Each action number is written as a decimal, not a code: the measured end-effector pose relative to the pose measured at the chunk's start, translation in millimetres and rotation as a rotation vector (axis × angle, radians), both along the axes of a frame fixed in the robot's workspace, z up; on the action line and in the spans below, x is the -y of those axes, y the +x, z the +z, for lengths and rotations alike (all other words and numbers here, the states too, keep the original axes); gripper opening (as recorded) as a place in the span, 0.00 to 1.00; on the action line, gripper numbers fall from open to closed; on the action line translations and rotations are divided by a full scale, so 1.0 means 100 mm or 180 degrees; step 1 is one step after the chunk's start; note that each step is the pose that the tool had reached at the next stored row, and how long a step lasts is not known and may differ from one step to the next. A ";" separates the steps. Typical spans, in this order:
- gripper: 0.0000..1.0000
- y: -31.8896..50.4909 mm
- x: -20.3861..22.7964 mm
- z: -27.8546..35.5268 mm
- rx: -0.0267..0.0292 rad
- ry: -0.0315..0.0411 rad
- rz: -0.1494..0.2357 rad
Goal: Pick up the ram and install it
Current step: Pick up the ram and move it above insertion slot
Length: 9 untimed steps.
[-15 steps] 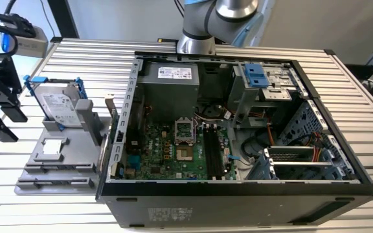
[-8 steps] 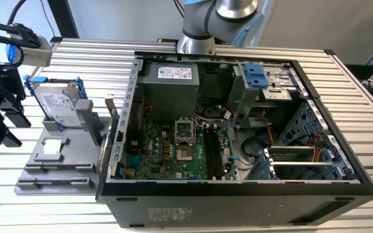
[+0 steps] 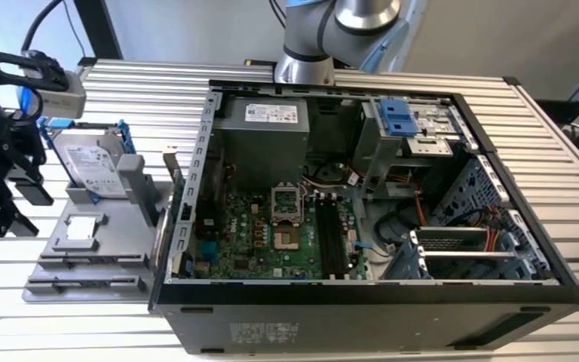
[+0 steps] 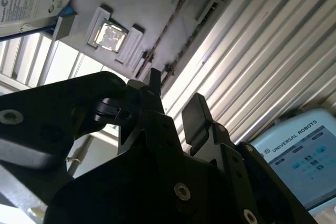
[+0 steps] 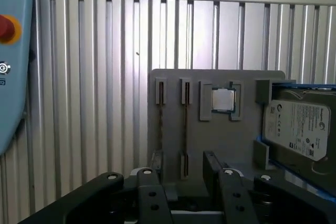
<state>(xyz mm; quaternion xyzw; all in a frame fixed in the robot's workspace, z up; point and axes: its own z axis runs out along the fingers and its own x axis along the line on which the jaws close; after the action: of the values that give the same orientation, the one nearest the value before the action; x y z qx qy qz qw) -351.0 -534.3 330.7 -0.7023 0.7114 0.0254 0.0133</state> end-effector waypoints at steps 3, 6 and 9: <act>1.00 0.000 0.000 -0.035 0.0000 0.0000 -0.0014; 1.00 0.000 0.000 -0.065 0.0000 0.0000 -0.0015; 1.00 0.000 0.000 -0.096 0.0000 0.0000 -0.0015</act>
<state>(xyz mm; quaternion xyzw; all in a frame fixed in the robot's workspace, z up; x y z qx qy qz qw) -351.0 -534.3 321.1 -0.7006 0.7130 0.0253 0.0133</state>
